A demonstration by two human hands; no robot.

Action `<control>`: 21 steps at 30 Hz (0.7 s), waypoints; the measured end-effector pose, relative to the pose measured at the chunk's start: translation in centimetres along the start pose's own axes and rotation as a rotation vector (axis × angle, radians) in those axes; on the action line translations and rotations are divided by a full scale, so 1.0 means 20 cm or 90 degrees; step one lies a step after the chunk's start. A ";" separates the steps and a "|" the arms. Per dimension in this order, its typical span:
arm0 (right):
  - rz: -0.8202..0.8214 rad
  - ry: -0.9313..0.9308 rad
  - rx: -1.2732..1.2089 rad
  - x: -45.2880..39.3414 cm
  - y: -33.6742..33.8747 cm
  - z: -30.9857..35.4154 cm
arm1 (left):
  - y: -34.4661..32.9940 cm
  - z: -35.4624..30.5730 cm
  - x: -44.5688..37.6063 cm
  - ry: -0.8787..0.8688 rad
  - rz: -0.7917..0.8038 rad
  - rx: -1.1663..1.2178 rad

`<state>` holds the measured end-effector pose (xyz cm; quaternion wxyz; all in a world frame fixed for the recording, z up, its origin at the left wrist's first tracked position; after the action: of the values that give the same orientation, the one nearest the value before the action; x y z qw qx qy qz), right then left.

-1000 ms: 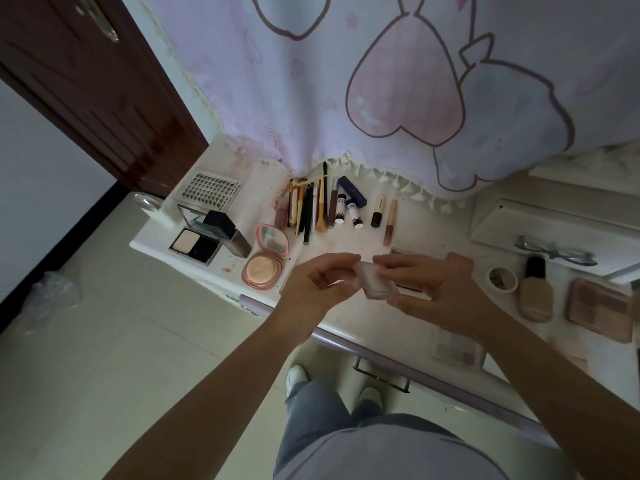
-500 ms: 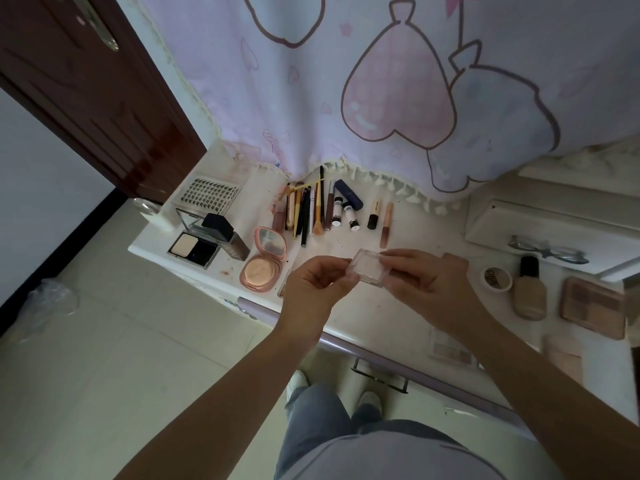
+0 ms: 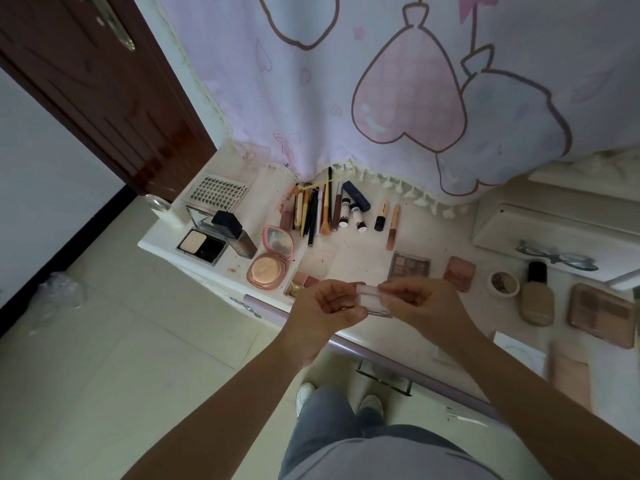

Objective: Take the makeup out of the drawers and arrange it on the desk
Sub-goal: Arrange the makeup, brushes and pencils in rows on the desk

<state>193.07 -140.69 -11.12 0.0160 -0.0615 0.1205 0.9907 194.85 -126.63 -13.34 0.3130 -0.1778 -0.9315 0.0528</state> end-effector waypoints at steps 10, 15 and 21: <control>0.071 -0.140 -0.018 -0.03 -0.11 -0.25 | 0.14 0.21 -0.09 0.114 -0.099 -0.036; 0.081 -0.222 0.033 -0.14 -0.21 -0.48 | 0.29 0.32 -0.17 0.160 -0.280 -0.115; 0.098 -0.254 0.034 -0.23 -0.33 -0.61 | 0.39 0.42 -0.22 0.202 -0.433 -0.144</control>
<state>199.29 -137.38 -23.87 -0.0343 0.1457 0.1458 0.9779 195.43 -120.89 -24.10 0.4314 0.1018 -0.8770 -0.1854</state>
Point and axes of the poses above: each hand's wrist, its own x-axis away from the middle knuckle, its own y-axis out of the back of the hand, z = x × y, the point moved 8 cm from there along -x, towards the middle knuckle, and after that the axes turned 15 degrees about y, right-handed, at the moved point
